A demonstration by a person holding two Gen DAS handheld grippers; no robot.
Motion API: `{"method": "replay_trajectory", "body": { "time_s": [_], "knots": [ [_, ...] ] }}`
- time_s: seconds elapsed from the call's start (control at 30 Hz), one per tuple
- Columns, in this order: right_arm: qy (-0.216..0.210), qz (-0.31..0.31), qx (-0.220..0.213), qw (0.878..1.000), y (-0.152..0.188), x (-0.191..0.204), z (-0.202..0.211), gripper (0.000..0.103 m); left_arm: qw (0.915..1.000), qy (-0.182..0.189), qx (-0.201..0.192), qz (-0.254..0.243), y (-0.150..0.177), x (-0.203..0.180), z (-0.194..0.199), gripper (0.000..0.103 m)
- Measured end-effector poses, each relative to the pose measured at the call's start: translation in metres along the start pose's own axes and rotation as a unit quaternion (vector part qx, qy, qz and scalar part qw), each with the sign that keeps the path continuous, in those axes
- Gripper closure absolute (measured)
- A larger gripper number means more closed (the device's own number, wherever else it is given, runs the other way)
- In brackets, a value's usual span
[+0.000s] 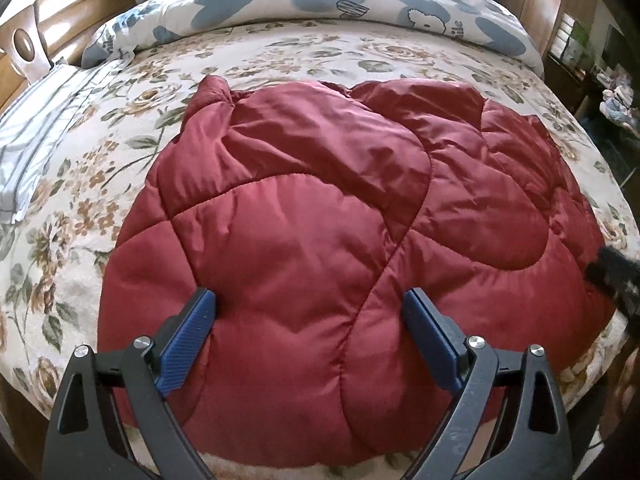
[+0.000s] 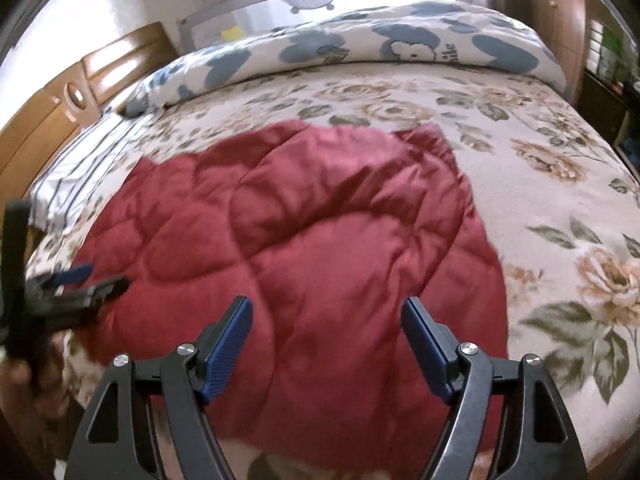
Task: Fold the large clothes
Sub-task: 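Press and smooth the folded jacket with both open tools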
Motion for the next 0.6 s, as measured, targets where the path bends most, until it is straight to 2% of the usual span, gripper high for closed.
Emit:
{"method": "replay_trajectory", "body": {
  "time_s": [0.2, 0.43, 0.6],
  "knots": [
    [0.006, -0.008, 0.027, 1.000, 0.019, -0.008, -0.022, 0.022, 1.0000, 0.007, 0.001, 0.000, 0.017, 0.010, 0.001, 0.007],
    [0.003, -0.016, 0.019, 1.000, 0.026, -0.013, -0.029, 0.020, 0.9999, -0.012, -0.012, -0.002, 0.018, 0.004, -0.012, 0.000],
    [0.006, -0.018, 0.014, 1.000, 0.031, -0.012, -0.030, 0.019, 0.9998, -0.012, -0.017, -0.005, 0.019, 0.005, -0.014, 0.000]
  ]
}}
Point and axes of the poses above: each gripper's, at about its wrist camera, not at the fingertips, and z roughly against the way its jaws point, x to its left, y to its underside, the point moved 3 cm from there along -z, roughly the way its jaws point, and after that the axes turned 11 degrees about x, right-handed, at the moved point
